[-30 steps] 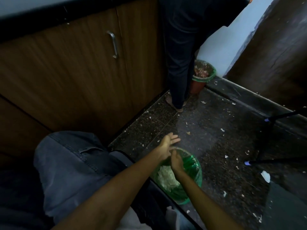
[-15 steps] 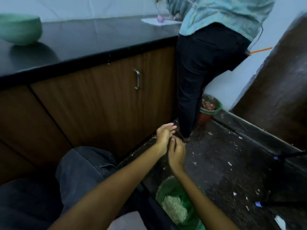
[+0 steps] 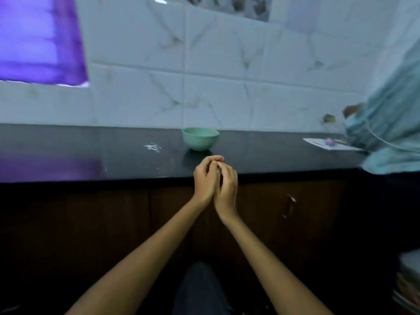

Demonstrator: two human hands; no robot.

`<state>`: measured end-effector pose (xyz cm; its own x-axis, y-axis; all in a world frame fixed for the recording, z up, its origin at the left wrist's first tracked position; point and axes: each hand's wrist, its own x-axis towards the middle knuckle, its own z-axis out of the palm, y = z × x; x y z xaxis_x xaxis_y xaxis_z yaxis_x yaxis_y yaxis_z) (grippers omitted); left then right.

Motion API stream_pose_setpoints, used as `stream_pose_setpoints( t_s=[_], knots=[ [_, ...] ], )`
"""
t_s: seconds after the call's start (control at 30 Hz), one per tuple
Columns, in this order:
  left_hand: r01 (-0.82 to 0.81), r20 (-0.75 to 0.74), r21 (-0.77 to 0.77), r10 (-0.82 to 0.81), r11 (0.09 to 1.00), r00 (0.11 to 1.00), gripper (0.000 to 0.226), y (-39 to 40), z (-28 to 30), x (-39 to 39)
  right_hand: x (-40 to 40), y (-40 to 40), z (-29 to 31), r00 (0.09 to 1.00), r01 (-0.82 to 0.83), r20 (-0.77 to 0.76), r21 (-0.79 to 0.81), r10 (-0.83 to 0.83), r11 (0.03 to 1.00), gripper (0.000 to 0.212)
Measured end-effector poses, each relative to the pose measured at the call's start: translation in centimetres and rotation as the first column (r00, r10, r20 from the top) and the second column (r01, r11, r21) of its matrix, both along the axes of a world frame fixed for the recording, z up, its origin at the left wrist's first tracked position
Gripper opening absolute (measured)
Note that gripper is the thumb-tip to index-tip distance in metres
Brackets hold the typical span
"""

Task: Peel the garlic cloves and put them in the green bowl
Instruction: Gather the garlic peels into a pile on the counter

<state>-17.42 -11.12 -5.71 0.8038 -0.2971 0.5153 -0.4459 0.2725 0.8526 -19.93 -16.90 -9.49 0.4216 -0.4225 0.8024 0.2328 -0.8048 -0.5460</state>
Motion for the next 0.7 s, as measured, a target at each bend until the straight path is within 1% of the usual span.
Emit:
stream_pose_setpoints(
  t_s=[0.1, 0.17, 0.23, 0.3, 0.37, 0.4, 0.43, 0.5, 0.53, 0.57, 0.6, 0.63, 0.7],
  knots=[
    [-0.203, 0.097, 0.064, 0.196, 0.977, 0.976, 0.025, 4.2, 1.6, 3.7, 4.0, 3.3, 2.1, 0.992, -0.12, -0.041, -0.055, 0.118, 0.991, 0.041],
    [-0.324, 0.211, 0.149, 0.291, 0.934, 0.933, 0.026, 7.2, 2.0, 6.3, 6.3, 5.2, 3.1, 0.985, -0.165, -0.074, -0.117, 0.157, 0.979, 0.045],
    [-0.4, 0.308, 0.232, 0.323, 0.887, 0.895, 0.029, 9.5, 1.8, 9.1, 8.2, 6.0, 3.5, 0.977, -0.167, -0.163, -0.184, 0.138, 0.969, 0.054],
    [-0.448, 0.36, 0.36, 0.321, 0.818, 0.876, 0.034, 11.0, 1.0, 11.7, 9.9, 5.9, 3.5, 0.94, -0.193, -0.317, -0.185, 0.128, 0.964, 0.061],
    [-0.469, 0.367, 0.493, 0.314, 0.733, 0.876, 0.038, 12.1, 0.1, 14.4, 11.9, 5.4, 3.5, 0.872, -0.2, -0.482, -0.186, 0.088, 0.962, 0.052],
    [-0.473, 0.364, 0.566, 0.31, 0.675, 0.878, 0.04, 12.6, -0.7, 15.0, 12.1, 5.2, 3.2, 0.825, -0.193, -0.563, -0.203, 0.047, 0.96, 0.051],
    [-0.478, 0.363, 0.64, 0.311, 0.602, 0.878, 0.042, 12.8, -0.7, 16.3, 13.1, 4.9, 3.5, 0.77, -0.182, -0.638, -0.224, -0.003, 0.957, 0.055],
    [-0.457, 0.349, 0.761, 0.303, 0.46, 0.887, 0.048, 13.1, -0.5, 17.8, 14.5, 4.6, 3.7, 0.621, -0.171, -0.781, -0.214, -0.063, 0.962, 0.071],
    [-0.447, 0.344, 0.79, 0.301, 0.419, 0.889, 0.051, 13.0, -0.4, 18.4, 15.2, 4.5, 3.8, 0.554, -0.167, -0.829, -0.198, -0.074, 0.966, 0.079],
    [-0.44, 0.343, 0.816, 0.298, 0.375, 0.891, 0.053, 13.0, -0.1, 19.6, 16.5, 4.5, 4.0, 0.5, -0.169, -0.861, -0.202, -0.092, 0.965, 0.085],
    [-0.437, 0.348, 0.836, 0.296, 0.332, 0.89, 0.055, 12.9, 0.0, 20.5, 17.4, 4.4, 4.1, 0.47, -0.171, -0.876, -0.207, -0.105, 0.963, 0.089],
    [-0.432, 0.354, 0.857, 0.288, 0.281, 0.89, 0.057, 12.9, 0.0, 21.6, 18.4, 4.4, 4.1, 0.448, -0.177, -0.886, -0.221, -0.121, 0.959, 0.091],
    [-0.422, 0.359, 0.88, 0.277, 0.219, 0.891, 0.059, 12.6, -0.3, 23.4, 20.1, 4.4, 4.2, 0.439, -0.175, -0.89, -0.217, -0.122, 0.96, 0.091]
  ],
)
